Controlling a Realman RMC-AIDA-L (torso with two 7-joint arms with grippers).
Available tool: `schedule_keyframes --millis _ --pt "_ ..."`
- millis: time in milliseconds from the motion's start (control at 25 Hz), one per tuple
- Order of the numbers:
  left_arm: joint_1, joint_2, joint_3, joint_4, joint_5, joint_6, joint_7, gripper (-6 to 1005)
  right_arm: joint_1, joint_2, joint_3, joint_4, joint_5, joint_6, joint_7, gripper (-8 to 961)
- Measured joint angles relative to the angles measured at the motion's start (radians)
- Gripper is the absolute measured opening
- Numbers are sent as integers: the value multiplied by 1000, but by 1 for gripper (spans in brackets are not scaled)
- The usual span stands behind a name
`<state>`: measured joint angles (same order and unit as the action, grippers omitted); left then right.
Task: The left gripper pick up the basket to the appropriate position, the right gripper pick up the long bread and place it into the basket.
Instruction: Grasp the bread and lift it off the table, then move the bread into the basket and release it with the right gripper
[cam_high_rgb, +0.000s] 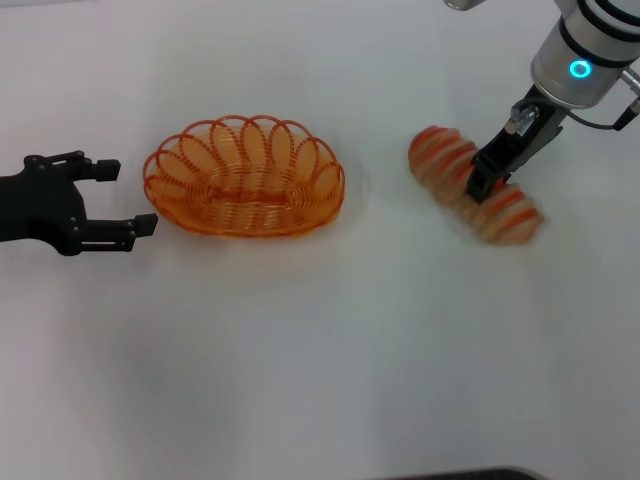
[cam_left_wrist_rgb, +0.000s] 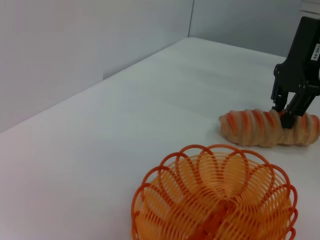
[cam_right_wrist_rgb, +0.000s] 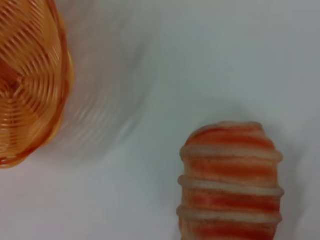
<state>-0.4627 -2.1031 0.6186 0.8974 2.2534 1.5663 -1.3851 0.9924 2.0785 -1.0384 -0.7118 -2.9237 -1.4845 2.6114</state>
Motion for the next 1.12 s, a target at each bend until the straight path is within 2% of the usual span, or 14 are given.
schedule_keyframes --millis 280,600,1120 --pt "1 0 0 0 0 2 0 888 0 0 1 0 1 0 -8 304" --pt "2 0 -1 0 0 -2 0 887 -3 -2 5 -4 2 1 -19 216" --pt "3 4 -2 10 1 8 -5 886 -33 -9 9 -98 3 -13 -52 186"
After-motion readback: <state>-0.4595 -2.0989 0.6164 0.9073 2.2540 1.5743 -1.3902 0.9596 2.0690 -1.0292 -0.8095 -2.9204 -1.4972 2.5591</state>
